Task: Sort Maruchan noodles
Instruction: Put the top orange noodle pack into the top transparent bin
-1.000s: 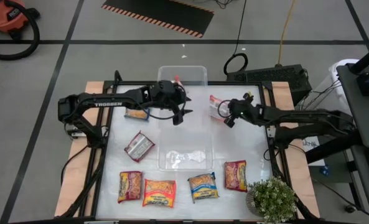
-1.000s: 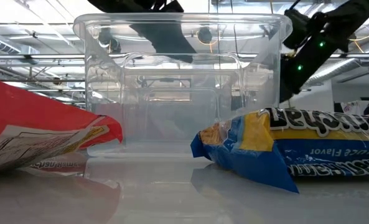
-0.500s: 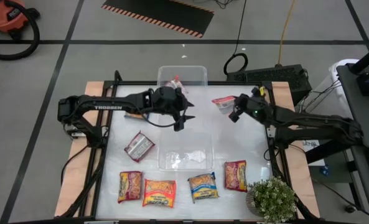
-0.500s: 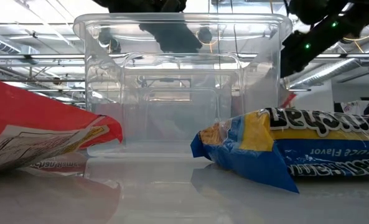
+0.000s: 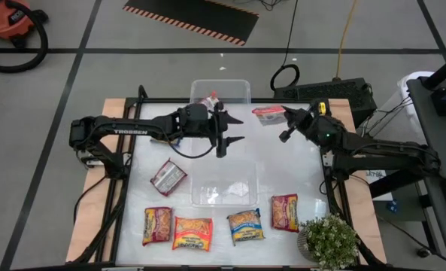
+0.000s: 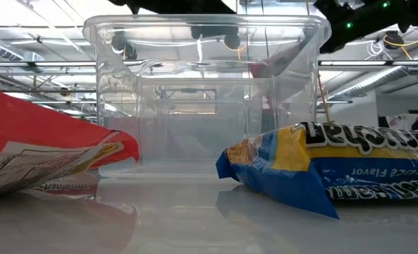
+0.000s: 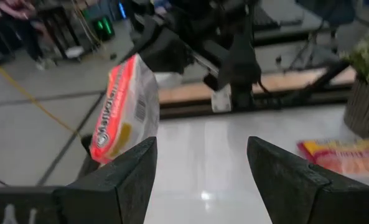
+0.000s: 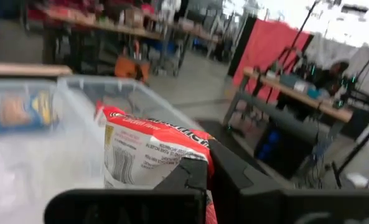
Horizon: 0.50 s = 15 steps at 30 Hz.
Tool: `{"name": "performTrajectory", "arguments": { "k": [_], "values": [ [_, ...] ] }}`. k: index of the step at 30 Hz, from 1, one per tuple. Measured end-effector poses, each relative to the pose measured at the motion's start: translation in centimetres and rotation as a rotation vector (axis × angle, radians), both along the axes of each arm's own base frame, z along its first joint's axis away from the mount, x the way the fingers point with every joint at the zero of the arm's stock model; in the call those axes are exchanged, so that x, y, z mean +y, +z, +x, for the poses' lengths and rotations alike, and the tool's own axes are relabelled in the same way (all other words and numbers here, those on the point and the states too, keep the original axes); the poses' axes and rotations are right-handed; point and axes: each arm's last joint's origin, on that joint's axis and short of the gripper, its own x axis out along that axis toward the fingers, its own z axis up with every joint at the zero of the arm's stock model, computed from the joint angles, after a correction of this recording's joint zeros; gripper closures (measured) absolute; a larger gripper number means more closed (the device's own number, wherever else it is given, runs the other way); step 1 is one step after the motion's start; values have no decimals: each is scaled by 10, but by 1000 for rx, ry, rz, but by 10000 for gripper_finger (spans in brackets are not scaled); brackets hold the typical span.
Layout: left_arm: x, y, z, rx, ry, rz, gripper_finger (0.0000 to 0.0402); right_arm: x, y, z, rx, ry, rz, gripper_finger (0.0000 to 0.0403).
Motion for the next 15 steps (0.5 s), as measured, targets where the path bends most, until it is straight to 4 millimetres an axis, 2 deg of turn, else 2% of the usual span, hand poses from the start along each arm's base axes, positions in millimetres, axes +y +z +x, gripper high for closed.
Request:
{"name": "performTrajectory", "arguments": {
  "k": [5,12,15],
  "values": [
    [8,9,0,-88,19,31,128,4,10,3,-62,68,-68,403],
    [17,10,5,-164,88,102,41,7,16,7,-106,93,-124,403],
    [19,9,8,-185,100,109,23,7,18,10,-128,97,-139,403]
  ]
}}
